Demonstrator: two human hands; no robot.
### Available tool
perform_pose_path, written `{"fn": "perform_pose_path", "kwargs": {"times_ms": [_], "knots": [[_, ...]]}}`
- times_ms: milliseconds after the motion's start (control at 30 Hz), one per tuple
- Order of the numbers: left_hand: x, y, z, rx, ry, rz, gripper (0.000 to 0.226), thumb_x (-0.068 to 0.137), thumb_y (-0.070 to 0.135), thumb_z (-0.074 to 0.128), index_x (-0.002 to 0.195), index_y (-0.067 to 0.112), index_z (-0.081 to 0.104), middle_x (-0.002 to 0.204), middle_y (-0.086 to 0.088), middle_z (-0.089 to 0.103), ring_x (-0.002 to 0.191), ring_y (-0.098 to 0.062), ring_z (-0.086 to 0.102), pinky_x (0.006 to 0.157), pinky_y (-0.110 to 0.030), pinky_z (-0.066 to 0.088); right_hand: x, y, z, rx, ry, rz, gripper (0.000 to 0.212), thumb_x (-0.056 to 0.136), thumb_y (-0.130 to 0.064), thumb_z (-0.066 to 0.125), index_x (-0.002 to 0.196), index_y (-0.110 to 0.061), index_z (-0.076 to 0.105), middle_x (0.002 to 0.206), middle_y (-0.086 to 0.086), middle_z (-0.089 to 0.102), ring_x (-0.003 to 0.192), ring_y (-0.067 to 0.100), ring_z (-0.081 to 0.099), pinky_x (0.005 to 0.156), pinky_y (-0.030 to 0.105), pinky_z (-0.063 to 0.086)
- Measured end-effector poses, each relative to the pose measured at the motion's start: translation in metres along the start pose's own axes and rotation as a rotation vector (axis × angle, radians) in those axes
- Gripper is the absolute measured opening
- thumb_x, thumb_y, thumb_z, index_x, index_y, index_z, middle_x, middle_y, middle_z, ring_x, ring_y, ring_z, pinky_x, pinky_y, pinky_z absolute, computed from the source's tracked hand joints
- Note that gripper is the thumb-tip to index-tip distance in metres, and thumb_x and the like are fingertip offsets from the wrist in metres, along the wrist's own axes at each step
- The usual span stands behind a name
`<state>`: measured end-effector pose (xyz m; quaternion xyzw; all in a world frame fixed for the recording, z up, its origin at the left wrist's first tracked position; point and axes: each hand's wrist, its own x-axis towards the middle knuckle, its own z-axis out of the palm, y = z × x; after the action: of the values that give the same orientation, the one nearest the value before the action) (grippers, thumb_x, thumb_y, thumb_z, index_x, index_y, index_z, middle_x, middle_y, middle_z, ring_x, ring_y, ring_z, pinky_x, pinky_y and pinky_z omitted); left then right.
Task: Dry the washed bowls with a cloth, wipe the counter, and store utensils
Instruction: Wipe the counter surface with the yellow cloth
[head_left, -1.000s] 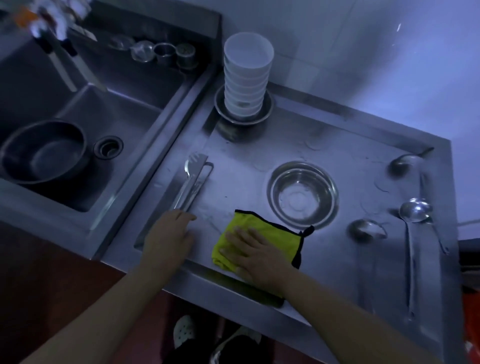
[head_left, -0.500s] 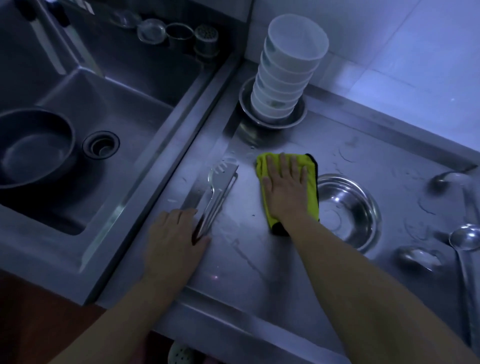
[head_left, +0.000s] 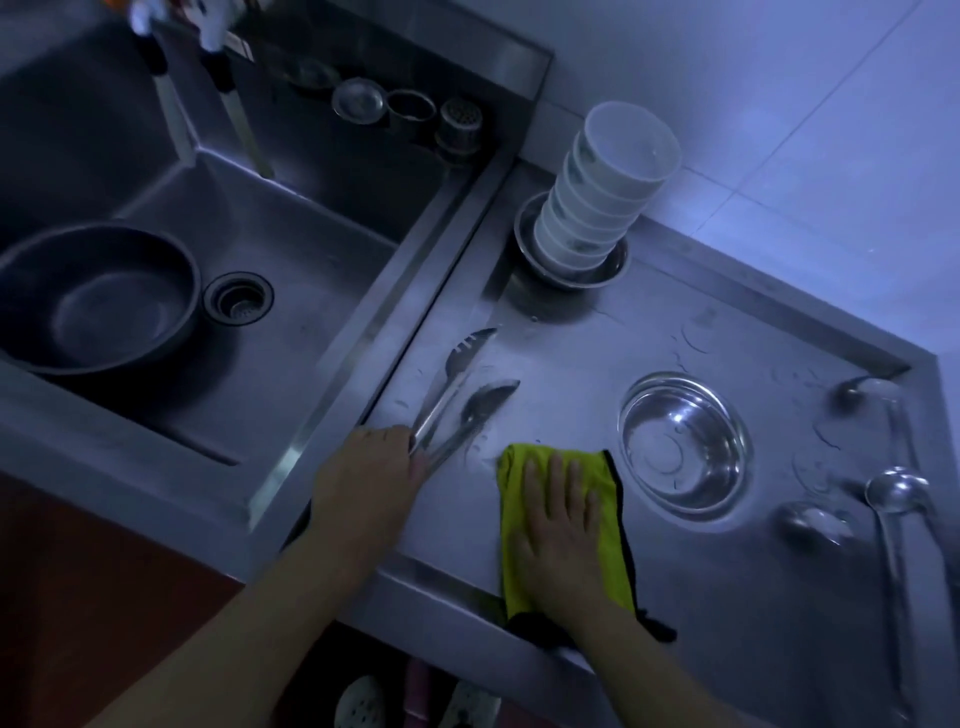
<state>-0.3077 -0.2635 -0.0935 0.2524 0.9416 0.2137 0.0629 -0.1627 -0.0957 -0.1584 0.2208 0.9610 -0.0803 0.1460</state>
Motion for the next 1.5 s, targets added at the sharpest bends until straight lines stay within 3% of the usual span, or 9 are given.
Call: {"fn": "perform_pose_path", "kwargs": {"times_ms": [67,133,300,367,500,567,800,1167,1500], "knots": [[0.001,-0.005,-0.011,-0.026,-0.024,-0.046,0.022,0.091,0.021,0.052,0.072,0.01,0.053,0.063,-0.005,0.047,0.061,-0.021,0.044,0.051,-0.029,0.032,-0.015,0.006,-0.005,-0.083,0.055,-0.119,0.071,0.09,-0.046,0.029,0.152,-0.016,0.011,0.157,0.014,0.006,0.144,0.033,0.0,0.113,0.05,0.003],[0.002,-0.009,-0.02,-0.004,-0.048,-0.047,0.021,0.091,0.018,0.052,0.072,0.008,0.054,0.064,-0.008,0.049,0.061,-0.023,0.045,0.05,-0.031,0.035,-0.011,0.012,-0.011,-0.122,0.092,-0.163,0.067,0.092,-0.05,0.03,0.15,-0.019,0.022,0.154,0.013,0.022,0.142,0.033,0.017,0.108,0.051,0.019],[0.019,-0.013,-0.036,0.058,-0.074,-0.055,0.02,0.08,0.003,0.065,0.063,0.006,0.055,0.056,-0.01,0.054,0.052,-0.028,0.053,0.046,-0.031,0.04,0.055,-0.001,-0.022,-0.081,0.13,-0.092,0.066,0.091,-0.05,0.029,0.147,-0.016,0.034,0.151,0.018,0.032,0.138,0.042,0.03,0.109,0.055,0.019],[0.031,-0.014,-0.037,0.066,-0.065,-0.1,0.018,0.085,0.007,0.061,0.068,0.007,0.055,0.058,-0.007,0.051,0.054,-0.024,0.048,0.049,-0.032,0.038,0.092,-0.008,-0.032,-0.054,0.154,-0.037,0.067,0.091,-0.05,0.026,0.149,-0.016,0.029,0.154,0.017,0.027,0.141,0.042,0.023,0.113,0.055,0.016],[0.043,-0.021,-0.03,0.074,0.047,-0.126,0.027,0.092,0.012,0.054,0.066,0.004,0.055,0.059,-0.013,0.056,0.055,-0.03,0.053,0.051,-0.035,0.039,0.166,-0.014,-0.043,0.043,0.147,0.035,0.066,0.097,-0.052,0.019,0.152,-0.025,-0.006,0.16,0.01,-0.005,0.147,0.031,-0.009,0.116,0.051,-0.006],[0.049,-0.024,-0.027,0.029,0.075,-0.181,0.03,0.095,0.018,0.047,0.069,0.006,0.054,0.062,-0.013,0.057,0.06,-0.03,0.052,0.054,-0.034,0.035,0.195,-0.018,-0.049,0.072,0.158,0.057,0.065,0.097,-0.051,0.015,0.151,-0.025,-0.01,0.16,0.008,-0.008,0.146,0.03,-0.011,0.116,0.049,-0.008],[0.06,-0.027,-0.027,0.019,0.086,-0.31,0.026,0.094,0.028,0.044,0.081,0.011,0.06,0.074,-0.013,0.061,0.075,-0.035,0.057,0.062,-0.038,0.043,0.248,-0.04,-0.062,0.118,0.24,0.111,0.062,0.1,-0.043,0.009,0.152,-0.015,-0.009,0.16,0.01,-0.001,0.146,0.03,0.0,0.117,0.051,-0.002],[0.067,-0.046,-0.044,-0.079,0.224,-0.401,0.03,0.094,0.024,0.047,0.065,0.015,0.048,0.062,-0.006,0.057,0.065,-0.029,0.054,0.06,-0.04,0.043,0.221,-0.091,-0.052,0.327,0.263,0.014,0.062,0.099,-0.04,0.026,0.151,-0.032,-0.005,0.159,0.011,-0.013,0.146,0.028,-0.012,0.115,0.044,-0.014],[0.057,-0.078,-0.056,-0.116,0.234,-0.462,0.032,0.095,0.027,0.041,0.072,0.01,0.055,0.062,-0.009,0.059,0.063,-0.029,0.056,0.064,-0.048,0.047,0.262,-0.099,-0.075,0.325,0.27,0.108,0.06,0.1,-0.03,0.029,0.153,-0.021,0.002,0.16,0.012,-0.008,0.146,0.033,-0.007,0.118,0.048,-0.005]]}}
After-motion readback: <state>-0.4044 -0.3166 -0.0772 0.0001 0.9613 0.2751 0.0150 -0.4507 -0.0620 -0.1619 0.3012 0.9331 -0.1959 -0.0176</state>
